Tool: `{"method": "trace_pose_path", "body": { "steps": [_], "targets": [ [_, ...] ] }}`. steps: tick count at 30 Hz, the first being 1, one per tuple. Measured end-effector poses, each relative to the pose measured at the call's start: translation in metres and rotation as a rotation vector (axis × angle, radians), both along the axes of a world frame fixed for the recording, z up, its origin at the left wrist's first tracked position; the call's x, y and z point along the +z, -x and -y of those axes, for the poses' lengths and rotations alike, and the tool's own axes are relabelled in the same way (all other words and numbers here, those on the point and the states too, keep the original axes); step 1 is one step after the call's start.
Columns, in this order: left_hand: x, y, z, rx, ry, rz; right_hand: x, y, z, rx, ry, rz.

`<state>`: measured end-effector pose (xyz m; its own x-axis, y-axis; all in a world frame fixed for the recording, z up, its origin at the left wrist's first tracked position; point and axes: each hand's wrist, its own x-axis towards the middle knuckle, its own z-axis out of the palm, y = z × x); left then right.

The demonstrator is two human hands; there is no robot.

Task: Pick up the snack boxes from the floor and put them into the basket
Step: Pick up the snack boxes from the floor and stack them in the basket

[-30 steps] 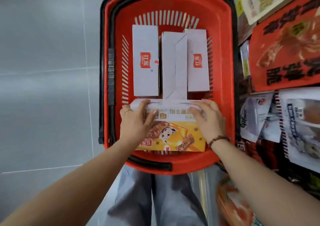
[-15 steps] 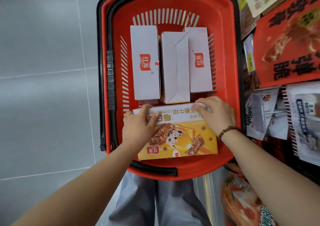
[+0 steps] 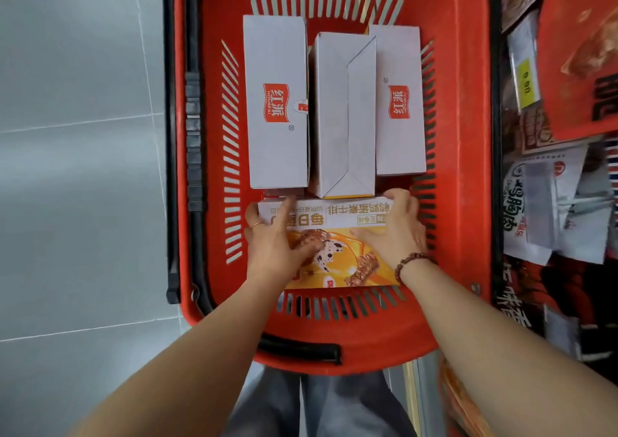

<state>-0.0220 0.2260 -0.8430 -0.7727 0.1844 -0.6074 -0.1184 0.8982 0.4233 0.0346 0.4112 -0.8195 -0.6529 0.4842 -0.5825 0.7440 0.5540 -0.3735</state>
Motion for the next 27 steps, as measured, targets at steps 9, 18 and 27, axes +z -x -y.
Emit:
{"method": "trace_pose_path", "body": {
  "steps": [9, 18, 27],
  "targets": [
    [-0.019, -0.015, 0.007, -0.012, -0.042, 0.014, -0.039, -0.028, 0.025, -0.068, 0.057, -0.001],
    [-0.017, -0.011, 0.002, -0.096, 0.040, 0.055, -0.031, -0.028, 0.037, 0.154, -0.071, 0.208],
    [-0.035, -0.007, 0.005, -0.141, 0.075, 0.116, -0.045, -0.018, 0.045, 0.222, -0.133, 0.293]
  ]
}}
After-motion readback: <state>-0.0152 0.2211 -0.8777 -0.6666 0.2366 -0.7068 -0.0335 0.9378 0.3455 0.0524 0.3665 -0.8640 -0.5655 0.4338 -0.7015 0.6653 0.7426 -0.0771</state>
